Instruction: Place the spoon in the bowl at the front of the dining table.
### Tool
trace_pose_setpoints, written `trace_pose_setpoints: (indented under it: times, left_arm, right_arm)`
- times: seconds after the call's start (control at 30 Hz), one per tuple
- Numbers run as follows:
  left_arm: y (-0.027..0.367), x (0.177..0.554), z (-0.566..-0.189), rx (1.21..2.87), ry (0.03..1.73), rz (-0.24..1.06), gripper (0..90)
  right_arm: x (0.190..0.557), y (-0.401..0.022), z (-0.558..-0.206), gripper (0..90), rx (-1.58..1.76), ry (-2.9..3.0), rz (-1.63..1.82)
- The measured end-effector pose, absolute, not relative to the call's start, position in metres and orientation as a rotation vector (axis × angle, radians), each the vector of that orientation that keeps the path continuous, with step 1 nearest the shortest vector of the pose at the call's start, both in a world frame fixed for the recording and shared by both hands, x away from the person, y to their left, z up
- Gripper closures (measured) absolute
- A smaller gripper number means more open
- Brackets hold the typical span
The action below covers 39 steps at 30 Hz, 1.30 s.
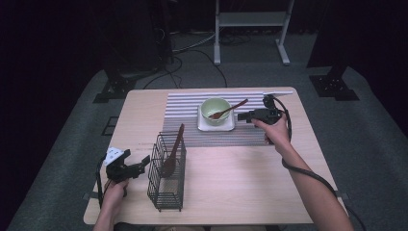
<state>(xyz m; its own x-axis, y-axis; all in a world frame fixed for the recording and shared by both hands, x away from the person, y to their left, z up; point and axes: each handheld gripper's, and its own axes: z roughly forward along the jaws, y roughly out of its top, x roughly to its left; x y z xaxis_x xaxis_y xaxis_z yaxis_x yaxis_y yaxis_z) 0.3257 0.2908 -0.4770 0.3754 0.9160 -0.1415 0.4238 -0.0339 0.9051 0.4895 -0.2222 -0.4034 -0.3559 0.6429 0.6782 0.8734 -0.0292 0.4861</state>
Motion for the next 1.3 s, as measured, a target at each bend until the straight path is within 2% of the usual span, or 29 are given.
trace_pose_setpoints:
  times: [0.27, 1.3]
  left_arm:
    - [0.291, 0.326, -0.477, 1.634, 1.214, 0.618, 6.4]
    - [0.291, 0.326, -0.477, 1.638, 1.215, 0.621, 6.4]
  right_arm:
    - [0.482, -0.218, -0.406, 28.7, -1.581, -2.022, -1.309]
    - [0.449, -0.204, -0.413, 28.5, -1.435, -2.095, -1.23]
